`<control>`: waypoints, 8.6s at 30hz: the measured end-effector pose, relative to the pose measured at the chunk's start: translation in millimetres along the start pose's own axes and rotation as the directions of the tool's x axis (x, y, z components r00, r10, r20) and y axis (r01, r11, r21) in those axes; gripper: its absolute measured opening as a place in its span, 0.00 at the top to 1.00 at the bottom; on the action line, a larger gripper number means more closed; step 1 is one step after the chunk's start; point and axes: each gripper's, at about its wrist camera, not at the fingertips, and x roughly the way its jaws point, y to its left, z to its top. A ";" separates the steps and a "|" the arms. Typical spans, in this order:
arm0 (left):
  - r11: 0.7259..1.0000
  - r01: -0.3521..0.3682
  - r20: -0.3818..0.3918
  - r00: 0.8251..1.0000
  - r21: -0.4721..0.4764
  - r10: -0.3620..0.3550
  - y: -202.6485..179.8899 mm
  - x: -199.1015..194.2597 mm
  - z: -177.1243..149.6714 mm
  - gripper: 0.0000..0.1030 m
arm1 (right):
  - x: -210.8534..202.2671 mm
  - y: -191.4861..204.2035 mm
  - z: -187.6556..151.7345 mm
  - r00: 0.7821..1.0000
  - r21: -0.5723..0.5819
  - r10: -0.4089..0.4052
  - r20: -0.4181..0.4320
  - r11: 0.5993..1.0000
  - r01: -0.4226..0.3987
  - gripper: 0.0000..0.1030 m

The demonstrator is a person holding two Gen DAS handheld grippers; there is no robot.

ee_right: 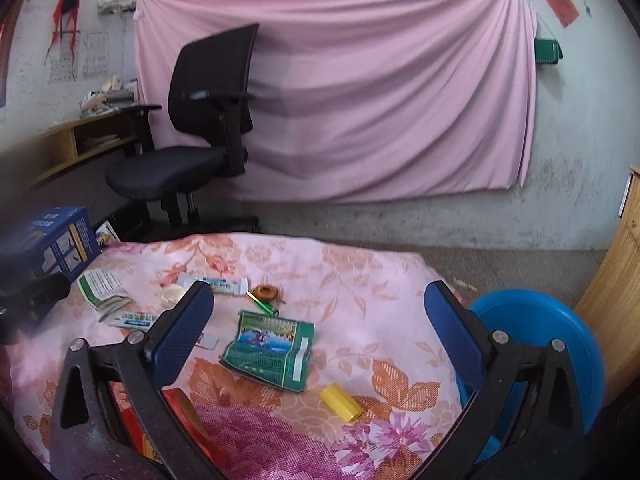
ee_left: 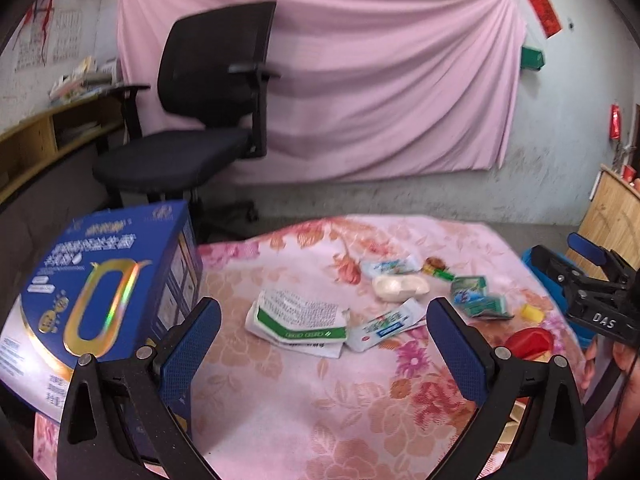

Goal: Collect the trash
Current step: 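Move both tools back over the bed toward the remaining trash, then grasp the green packet with the right tool while the left tool grasps the white-green box, then lift both items to the blue basin and open both tools to drop them, then move both tools back over the bed toward the yellow cap, then close the right tool on the yellow cap while the left tool grasps the white toothpaste tube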

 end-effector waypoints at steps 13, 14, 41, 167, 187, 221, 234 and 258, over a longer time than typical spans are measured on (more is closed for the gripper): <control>0.993 -0.069 -0.069 0.995 0.097 0.076 -14.9 45.3 10.5 0.03 | 47.3 -10.9 -7.5 0.961 0.073 0.100 -0.257 0.994 -0.083 0.00; 0.991 -0.074 -0.084 0.993 0.114 0.084 -15.3 50.8 12.2 0.03 | 49.9 -10.0 -7.6 0.957 0.073 0.107 -0.269 0.993 -0.090 0.00; 0.996 0.037 -0.304 0.953 0.083 -0.011 8.4 98.3 -3.6 0.17 | 82.4 -4.2 -21.9 0.865 0.067 0.197 -0.463 0.980 -0.187 0.12; 0.881 0.456 -0.106 0.889 0.125 -0.446 -308.0 65.3 74.2 0.22 | -87.2 -265.8 -72.3 0.977 0.533 -0.213 0.017 0.829 0.171 0.00; 0.954 0.281 0.341 0.891 0.103 -0.299 -182.9 -43.1 61.3 0.02 | -149.2 -165.5 -14.8 0.892 0.305 -0.142 0.428 0.952 0.005 0.00; 0.998 0.030 0.132 0.991 -0.059 -0.022 -15.6 -20.4 -8.4 0.02 | -42.6 -23.4 -1.0 0.992 0.012 0.030 0.124 0.999 -0.031 0.00; 0.997 0.062 -0.108 0.993 0.053 -0.056 -21.7 30.7 -5.2 0.03 | 17.5 -43.3 -21.0 0.955 0.114 0.132 -0.267 0.988 -0.104 0.00; 0.960 0.184 -0.334 0.936 0.209 -0.106 -21.9 102.9 -3.0 0.56 | 45.4 -29.4 -33.6 0.835 0.142 0.345 -0.429 0.939 -0.315 0.54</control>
